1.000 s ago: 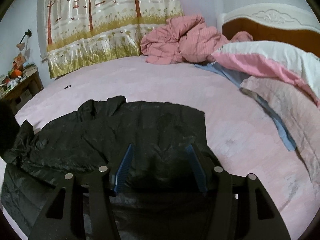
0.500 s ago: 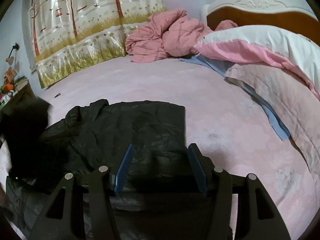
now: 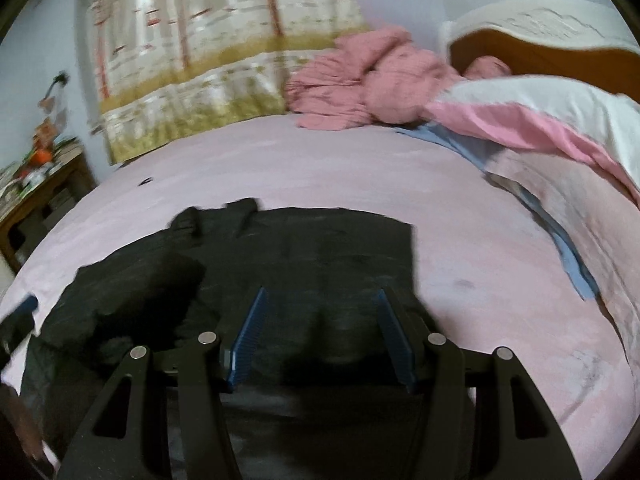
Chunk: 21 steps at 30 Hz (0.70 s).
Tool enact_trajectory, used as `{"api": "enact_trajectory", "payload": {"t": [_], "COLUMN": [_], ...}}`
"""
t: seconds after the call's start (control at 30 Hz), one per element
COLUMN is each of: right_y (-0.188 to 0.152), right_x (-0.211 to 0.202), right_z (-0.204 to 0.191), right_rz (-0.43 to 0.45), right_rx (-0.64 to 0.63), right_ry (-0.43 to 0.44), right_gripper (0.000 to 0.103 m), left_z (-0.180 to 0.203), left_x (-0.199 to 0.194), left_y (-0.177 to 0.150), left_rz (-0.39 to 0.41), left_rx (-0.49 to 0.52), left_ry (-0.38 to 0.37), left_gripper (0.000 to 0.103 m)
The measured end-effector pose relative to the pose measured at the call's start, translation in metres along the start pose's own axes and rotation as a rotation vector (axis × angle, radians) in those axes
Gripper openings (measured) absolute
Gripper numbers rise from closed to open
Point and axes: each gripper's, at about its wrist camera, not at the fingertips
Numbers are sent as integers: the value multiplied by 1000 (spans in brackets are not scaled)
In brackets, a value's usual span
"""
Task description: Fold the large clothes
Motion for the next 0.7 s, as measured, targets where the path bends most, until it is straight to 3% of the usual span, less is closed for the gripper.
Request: {"api": "enact_trajectory", "payload": {"t": [0.17,0.23,0.33,0.4,0.53,0.6,0.7], "right_y": [1,0,-3,-8,-15,-19,-26], "right_x": [3,6,16,30,69,93,122], "right_z": [-75,-104,-154,-186,-229,-239,-238], "right_rz": [-36,-60,-103,-146,-263,-335,-390], "right_rx": [-149,-195,-312,-390,-443,-474,-535], "right_ry": [137,186,213,211,229,167,-17], "right_gripper": [55,55,55,55,55,55,53], "left_z": [-72,-96,-125,-133,-137,-141,-139], "left_x": [6,11,31,48,76,78,78], "left_y": [0,-6,-19,-31,-55,-59,-63], "left_rz": [-58,-70,-163,-243,-342,-351,-349], "left_rx": [-33,-59,-125,-105,-121,-125,-111], "left_ry": [306,365,353,355,358,353,364], "left_gripper": [77,77,69,67,66,66,66]}}
Point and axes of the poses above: each gripper's, at about its wrist camera, not at the fingertips, and x roughly the way its jaws point, z to its right, y to its top, and after that the axes turned 1 degree about y, right-handed
